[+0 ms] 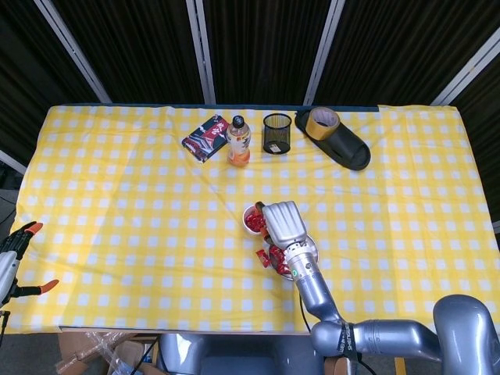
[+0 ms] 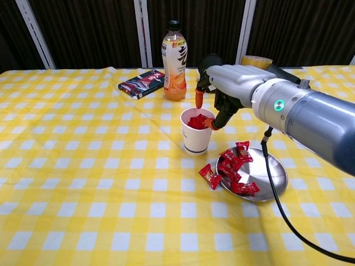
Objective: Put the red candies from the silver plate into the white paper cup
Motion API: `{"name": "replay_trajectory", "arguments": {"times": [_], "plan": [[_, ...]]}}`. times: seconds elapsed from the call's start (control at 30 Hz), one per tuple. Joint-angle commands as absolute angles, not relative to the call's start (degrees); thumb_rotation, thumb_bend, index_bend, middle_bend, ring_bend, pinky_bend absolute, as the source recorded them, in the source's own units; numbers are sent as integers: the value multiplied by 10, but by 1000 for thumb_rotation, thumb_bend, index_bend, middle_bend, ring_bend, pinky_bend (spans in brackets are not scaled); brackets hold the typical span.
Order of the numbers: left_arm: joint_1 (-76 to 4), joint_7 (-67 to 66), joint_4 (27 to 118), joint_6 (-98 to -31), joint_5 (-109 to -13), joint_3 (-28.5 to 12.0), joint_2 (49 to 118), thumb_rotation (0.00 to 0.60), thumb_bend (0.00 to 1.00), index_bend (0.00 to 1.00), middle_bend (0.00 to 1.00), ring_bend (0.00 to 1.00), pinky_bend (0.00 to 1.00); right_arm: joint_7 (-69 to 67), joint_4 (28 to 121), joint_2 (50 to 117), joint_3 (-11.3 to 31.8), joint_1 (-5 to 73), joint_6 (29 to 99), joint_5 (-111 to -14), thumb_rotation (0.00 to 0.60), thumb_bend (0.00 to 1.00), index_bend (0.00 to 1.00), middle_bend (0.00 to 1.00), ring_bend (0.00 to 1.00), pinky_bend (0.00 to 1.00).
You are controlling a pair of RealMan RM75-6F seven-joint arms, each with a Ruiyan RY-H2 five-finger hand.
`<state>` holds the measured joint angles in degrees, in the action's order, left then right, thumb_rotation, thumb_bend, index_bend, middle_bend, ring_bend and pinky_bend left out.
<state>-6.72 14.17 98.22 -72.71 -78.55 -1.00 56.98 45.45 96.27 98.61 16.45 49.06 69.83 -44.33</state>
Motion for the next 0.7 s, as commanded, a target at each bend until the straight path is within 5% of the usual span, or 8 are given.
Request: {"name": "replay_trajectory", "arguments": {"times": [0.03,0.57,0.7], "plan": [[-67,142,982,-727,-785,-10,570,600,26,0,0,0,0,453,966,986,163,490,703,-447,600,394,390,973,1000,953],[-66,138,981,-728,-774,-14,572,600,30,0,0,0,0,468,1080,956,97,452,760,-523,600,379,385,973,1000,953],[-66,133,982,-729,-771,-16,573,600,30,0,0,0,0,487,1097,955,66,448,756,-541,600,378,313,973,1000,954]]}}
